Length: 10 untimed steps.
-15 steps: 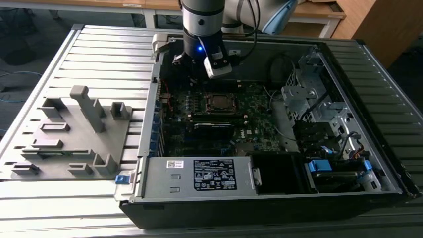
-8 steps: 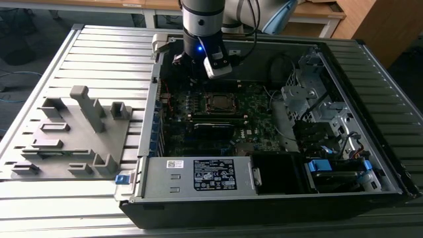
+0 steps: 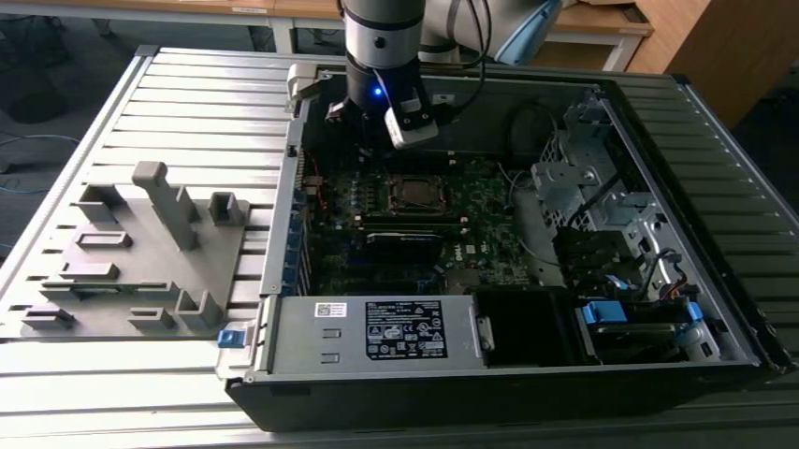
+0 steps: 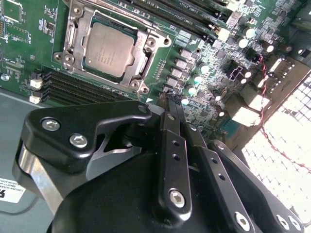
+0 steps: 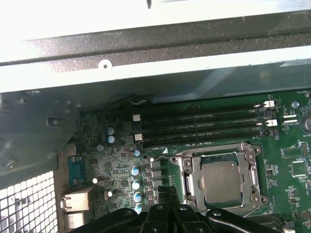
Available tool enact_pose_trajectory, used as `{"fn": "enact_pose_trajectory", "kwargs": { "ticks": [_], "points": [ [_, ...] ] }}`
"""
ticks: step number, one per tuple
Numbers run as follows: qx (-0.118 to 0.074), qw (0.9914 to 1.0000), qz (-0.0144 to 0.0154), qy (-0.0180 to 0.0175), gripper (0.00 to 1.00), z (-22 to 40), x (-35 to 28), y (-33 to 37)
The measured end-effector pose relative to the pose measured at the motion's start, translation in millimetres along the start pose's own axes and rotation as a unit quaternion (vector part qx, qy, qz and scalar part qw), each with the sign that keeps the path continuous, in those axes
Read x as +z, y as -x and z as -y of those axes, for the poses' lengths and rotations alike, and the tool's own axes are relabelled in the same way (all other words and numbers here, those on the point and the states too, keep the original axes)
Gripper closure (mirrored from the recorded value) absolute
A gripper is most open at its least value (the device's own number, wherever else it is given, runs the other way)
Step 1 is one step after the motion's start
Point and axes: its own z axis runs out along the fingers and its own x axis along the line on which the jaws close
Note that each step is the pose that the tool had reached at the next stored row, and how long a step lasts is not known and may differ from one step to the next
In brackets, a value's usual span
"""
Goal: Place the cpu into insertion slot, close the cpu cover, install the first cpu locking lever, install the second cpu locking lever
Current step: 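Install the first cpu locking lever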
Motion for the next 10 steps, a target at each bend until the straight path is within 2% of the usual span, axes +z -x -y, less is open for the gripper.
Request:
{"fn": "enact_pose_trajectory", "kwargs": {
  "ticks": [10],
  "points": [
    [0.000,1.00000,-0.0001,0.0004,0.89,0.0,0.0,0.0]
  ]
}}
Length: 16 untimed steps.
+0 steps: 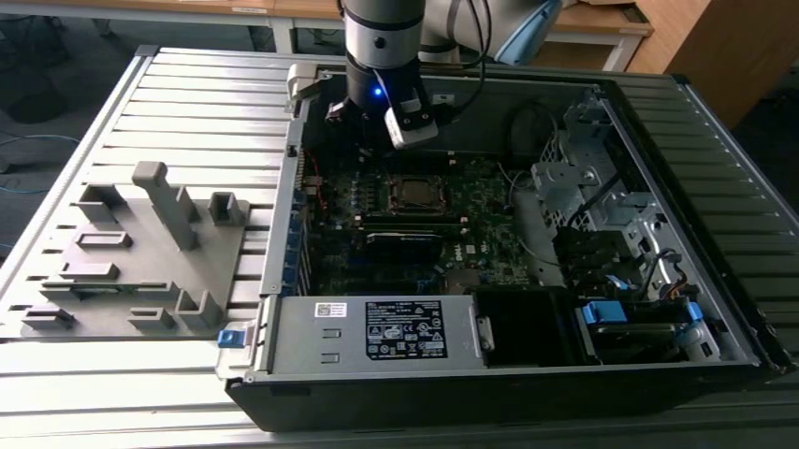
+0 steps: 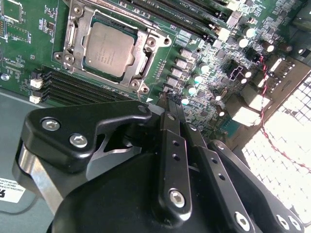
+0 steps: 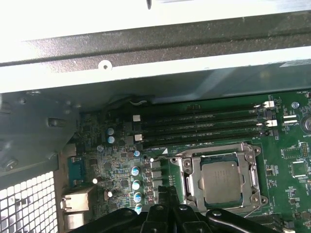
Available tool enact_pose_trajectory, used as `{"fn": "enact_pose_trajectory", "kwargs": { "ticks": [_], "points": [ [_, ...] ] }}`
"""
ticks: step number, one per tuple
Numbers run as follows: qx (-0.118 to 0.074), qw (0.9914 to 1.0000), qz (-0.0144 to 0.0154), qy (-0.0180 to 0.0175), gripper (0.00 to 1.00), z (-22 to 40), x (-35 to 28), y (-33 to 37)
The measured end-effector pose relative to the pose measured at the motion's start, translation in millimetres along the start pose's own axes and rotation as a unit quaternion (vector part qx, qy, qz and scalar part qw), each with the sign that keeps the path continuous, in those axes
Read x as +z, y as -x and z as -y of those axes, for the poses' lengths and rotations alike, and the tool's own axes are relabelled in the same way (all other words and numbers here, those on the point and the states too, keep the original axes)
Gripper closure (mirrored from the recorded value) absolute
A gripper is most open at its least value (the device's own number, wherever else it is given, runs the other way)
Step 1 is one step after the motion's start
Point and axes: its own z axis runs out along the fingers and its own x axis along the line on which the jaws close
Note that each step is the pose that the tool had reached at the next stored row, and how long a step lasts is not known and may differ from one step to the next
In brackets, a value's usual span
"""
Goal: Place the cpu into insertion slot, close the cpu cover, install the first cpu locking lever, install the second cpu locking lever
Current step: 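Install the first cpu locking lever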
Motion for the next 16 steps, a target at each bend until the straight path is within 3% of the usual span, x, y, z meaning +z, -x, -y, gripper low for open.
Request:
{"fn": "enact_pose_trajectory", "kwargs": {
  "ticks": [4,5,8,9,16],
  "points": [
    [0.000,1.00000,-0.0001,0.0007,0.89,0.1,0.0,0.0],
    [0.000,0.99999,-0.0005,0.0042,0.89,0.2,0.0,0.1],
    [0.000,0.99968,-0.0033,0.0250,0.89,0.6,-0.1,0.1],
    [0.000,0.99959,-0.0037,0.0284,0.89,0.7,-0.1,0.1],
    [0.000,0.99958,-0.0035,0.0289,0.89,1.3,-0.1,-3.5]
  ]
}}
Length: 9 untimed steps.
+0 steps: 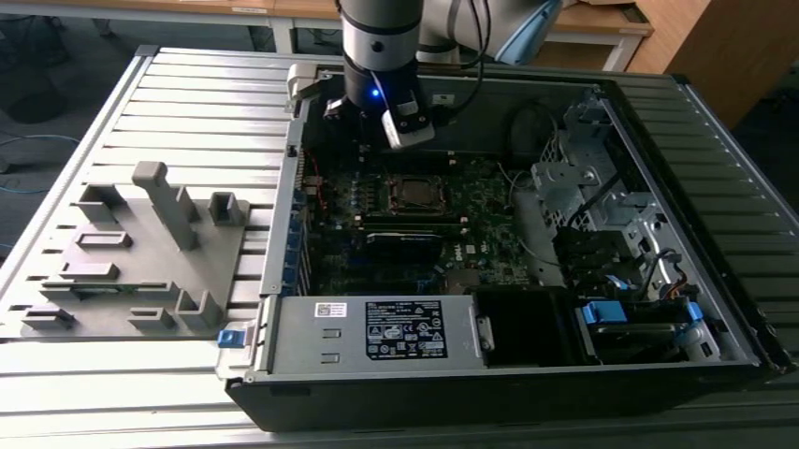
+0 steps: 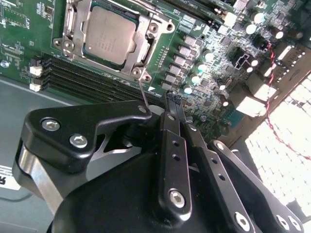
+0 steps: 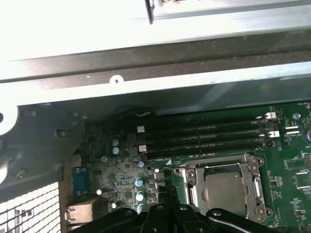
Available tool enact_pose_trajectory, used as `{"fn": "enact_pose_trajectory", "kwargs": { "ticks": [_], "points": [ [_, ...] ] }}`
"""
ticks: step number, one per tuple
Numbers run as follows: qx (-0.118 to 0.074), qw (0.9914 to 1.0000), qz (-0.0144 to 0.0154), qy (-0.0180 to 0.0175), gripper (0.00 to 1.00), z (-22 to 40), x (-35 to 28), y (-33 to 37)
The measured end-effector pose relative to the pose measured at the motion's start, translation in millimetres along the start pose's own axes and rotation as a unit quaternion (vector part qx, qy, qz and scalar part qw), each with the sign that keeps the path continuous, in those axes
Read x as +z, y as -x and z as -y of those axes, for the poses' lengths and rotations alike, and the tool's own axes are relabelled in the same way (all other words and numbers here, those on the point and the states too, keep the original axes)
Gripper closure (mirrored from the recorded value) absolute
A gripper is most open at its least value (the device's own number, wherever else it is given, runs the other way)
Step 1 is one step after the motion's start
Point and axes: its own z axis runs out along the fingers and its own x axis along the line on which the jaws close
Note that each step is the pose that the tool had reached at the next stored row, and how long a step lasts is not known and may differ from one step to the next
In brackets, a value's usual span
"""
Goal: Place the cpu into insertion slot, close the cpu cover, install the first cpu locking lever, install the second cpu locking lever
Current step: 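Install the first cpu locking lever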
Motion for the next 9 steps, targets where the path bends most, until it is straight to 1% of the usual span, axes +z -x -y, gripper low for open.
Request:
{"fn": "enact_pose_trajectory", "kwargs": {
  "ticks": [7,8,9],
  "points": [
    [0.000,1.00000,0.0007,0.0002,0.89,1.0,-0.1,-4.6],
    [0.000,0.99999,0.0002,0.0041,0.89,1.3,-0.2,-4.9],
    [0.000,0.99996,-0.0005,0.0094,0.89,1.6,-0.2,-5.2]
  ]
}}
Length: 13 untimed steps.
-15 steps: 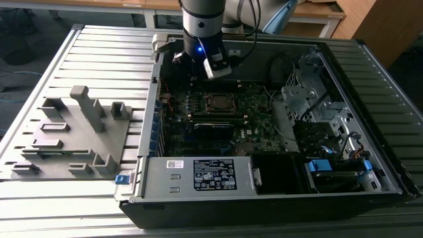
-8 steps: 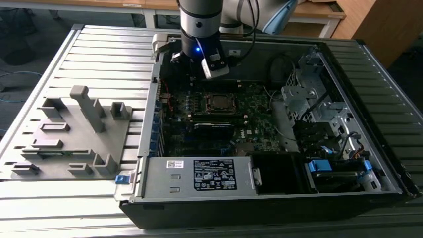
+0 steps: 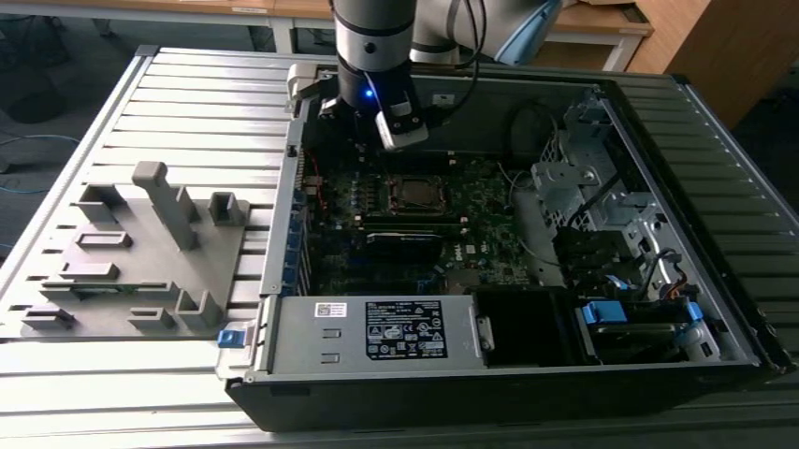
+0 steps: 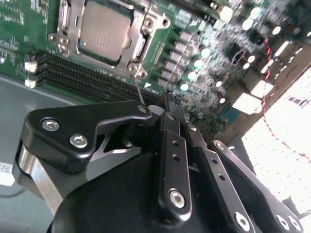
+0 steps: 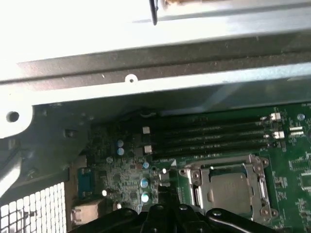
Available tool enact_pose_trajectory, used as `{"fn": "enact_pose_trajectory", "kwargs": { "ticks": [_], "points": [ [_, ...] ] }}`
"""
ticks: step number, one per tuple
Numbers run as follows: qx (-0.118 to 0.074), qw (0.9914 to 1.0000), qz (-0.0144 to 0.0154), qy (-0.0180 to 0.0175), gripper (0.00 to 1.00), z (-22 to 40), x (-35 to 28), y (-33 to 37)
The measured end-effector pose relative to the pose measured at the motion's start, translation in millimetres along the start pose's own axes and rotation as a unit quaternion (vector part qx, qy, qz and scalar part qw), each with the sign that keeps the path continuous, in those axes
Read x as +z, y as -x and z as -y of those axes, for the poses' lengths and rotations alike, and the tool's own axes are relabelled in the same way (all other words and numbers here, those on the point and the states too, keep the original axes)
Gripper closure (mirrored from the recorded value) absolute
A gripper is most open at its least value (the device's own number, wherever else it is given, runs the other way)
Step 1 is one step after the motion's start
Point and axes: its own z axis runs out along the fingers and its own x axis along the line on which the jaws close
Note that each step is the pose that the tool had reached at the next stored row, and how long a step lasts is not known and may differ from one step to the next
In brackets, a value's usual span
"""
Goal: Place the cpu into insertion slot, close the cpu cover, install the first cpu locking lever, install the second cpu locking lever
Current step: 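Install the first cpu locking lever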
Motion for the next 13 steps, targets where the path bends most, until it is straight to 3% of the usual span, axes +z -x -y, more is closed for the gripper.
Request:
{"fn": "enact_pose_trajectory", "kwargs": {
  "ticks": [2,13],
  "points": [
    [0.000,0.99999,-0.0005,0.0041,0.89,0.2,0.0,-0.2],
    [0.000,0.99999,-0.0004,0.0042,0.89,0.7,0.0,-2.8]
  ]
}}
